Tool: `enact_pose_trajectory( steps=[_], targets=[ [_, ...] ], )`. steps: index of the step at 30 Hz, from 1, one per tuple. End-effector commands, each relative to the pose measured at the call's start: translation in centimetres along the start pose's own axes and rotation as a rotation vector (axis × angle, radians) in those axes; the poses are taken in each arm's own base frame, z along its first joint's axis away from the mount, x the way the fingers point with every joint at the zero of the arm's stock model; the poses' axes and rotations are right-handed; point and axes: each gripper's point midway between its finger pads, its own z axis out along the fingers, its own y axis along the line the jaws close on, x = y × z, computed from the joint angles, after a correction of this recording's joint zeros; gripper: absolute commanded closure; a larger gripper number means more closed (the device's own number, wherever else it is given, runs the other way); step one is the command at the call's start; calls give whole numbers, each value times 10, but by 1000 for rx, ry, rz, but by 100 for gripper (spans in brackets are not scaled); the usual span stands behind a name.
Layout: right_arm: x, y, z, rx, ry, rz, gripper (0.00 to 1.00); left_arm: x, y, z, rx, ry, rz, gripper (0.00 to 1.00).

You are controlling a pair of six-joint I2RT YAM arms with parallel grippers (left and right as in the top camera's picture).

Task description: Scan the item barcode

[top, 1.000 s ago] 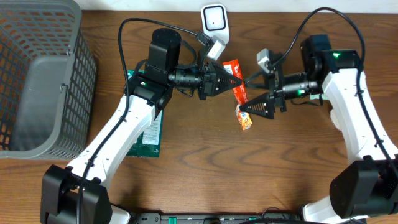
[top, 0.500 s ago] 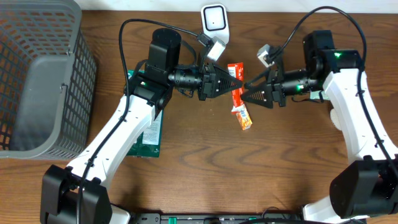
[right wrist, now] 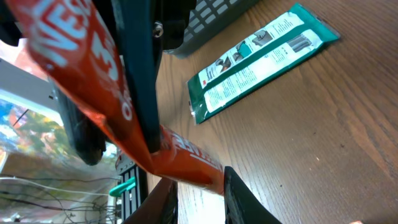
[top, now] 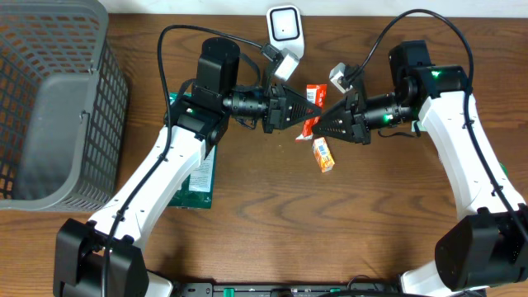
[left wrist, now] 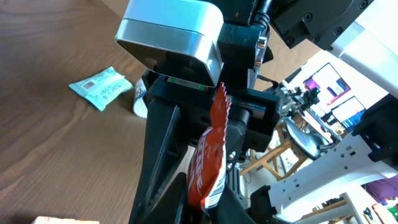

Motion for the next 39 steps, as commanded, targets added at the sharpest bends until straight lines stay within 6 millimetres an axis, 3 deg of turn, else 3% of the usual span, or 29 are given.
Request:
enact_pose_trajectory(
  steps=[1, 3, 5, 8, 15, 21, 22, 24, 25, 26, 28, 29, 32, 37, 39],
  targets=[
    [-10, 12, -2, -23, -30, -36, 80, -4, -2, 1, 14, 0, 7, 89],
    [-11, 12, -2, -25, -33, -38, 71, -4, -2, 1, 14, 0, 7, 89],
    [-11, 12, -2, -24, -34, -41, 50, -4, -2, 1, 14, 0, 7, 89],
    [-12, 11, -2, -21, -37, -50, 42, -4, -2, 1, 14, 0, 7, 89],
    [-19, 16, 0, -51, -65, -78, 56, -4, -2, 1, 14, 0, 7, 89],
    [-20, 22, 7, -70, -58, -93, 60, -5, 1, 1, -4, -7, 7, 89],
    [-20, 22, 7, -71, -57, -94, 64, -5, 1, 1, -4, -7, 7, 89],
    [-20, 24, 10, -77, -51, -97, 90, -5, 1, 1, -4, -7, 7, 89],
    [-20, 24, 10, -76, -48, -98, 98, -5, 1, 1, -4, -7, 7, 89],
    [-19, 24, 10, -73, -45, -98, 99, -5, 1, 1, -4, -7, 7, 89],
    [-18, 21, 10, -60, -37, -98, 99, -6, 3, 0, -14, -11, 11, 83],
    [-16, 19, 10, -49, -29, -96, 99, -6, 5, -1, -25, -15, 15, 55],
    [-8, 7, 7, 16, 15, -63, 99, -12, 20, -3, -111, -46, 15, 25],
    [27, -44, -11, 324, 185, 176, 99, -23, 64, -20, -356, -123, -12, 18],
    [53, -75, -34, 572, 291, 324, 99, -20, 85, -32, -473, -137, -54, 18]
  ],
)
